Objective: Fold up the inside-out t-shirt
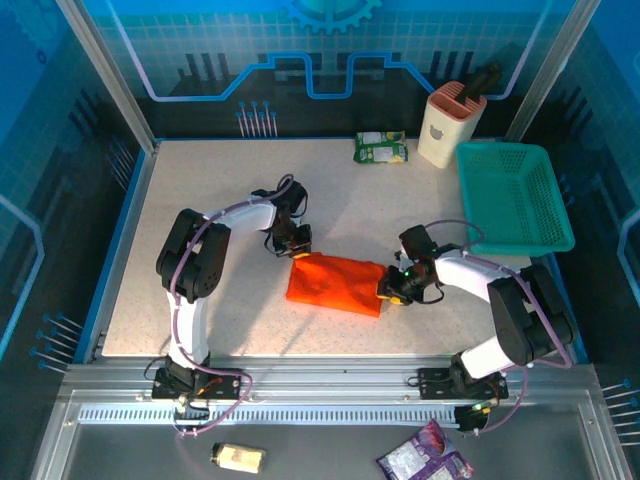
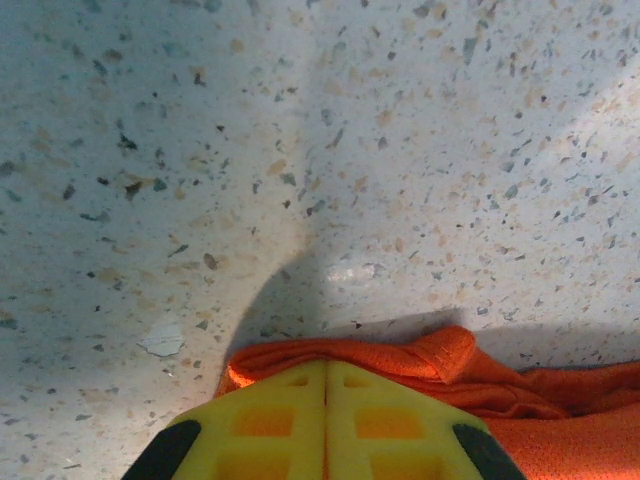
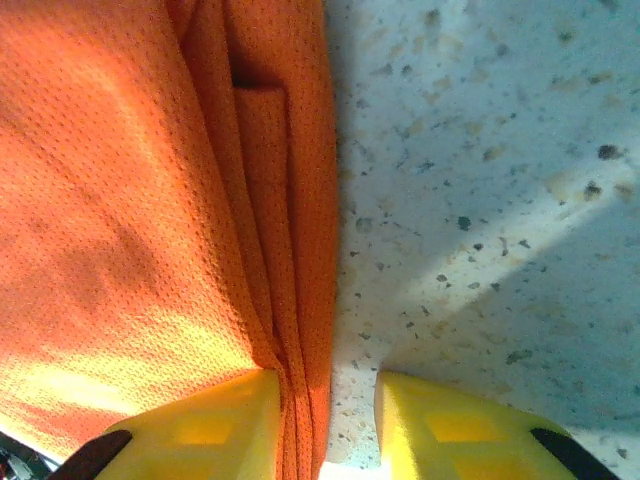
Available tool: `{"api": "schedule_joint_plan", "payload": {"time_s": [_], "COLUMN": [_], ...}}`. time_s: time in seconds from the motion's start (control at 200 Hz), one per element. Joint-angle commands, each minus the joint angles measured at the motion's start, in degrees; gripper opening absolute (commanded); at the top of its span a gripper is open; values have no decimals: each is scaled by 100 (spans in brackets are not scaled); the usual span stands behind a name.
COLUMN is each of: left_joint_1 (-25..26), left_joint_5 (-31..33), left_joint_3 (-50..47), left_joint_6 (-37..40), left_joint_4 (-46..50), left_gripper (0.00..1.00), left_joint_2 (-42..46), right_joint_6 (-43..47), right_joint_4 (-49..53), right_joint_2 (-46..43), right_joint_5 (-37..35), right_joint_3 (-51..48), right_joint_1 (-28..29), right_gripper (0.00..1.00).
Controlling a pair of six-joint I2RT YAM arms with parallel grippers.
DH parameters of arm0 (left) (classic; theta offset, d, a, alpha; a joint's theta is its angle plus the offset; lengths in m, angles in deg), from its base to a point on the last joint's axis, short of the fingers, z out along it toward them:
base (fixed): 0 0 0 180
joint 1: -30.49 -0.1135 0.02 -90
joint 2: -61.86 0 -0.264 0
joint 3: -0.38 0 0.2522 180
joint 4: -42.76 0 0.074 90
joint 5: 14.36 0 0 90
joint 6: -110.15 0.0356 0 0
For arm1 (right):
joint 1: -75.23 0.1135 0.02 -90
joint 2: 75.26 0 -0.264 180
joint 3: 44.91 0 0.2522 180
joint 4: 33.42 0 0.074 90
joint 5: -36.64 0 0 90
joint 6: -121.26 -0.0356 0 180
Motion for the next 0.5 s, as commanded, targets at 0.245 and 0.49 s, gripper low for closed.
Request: {"api": "schedule_joint_plan", "payload": {"time_s": [0.245, 0.49], "left_joint_1": [-58, -55], "left_joint_5": [93, 92], "left_joint_3": [-77, -62], "left_joint_6": [-79, -53], "left_joint_4": [259, 315], "left_gripper": [7, 7], "left_joint_2": [159, 165], "right_joint_6": [-87, -76], "right_joint_4": [-755, -568], "right_joint_2": [-17, -297], "right_joint_5": [353, 249], "right_joint_3": [-129, -131], "right_joint_1": [-29, -29], "right_gripper": [38, 39]}}
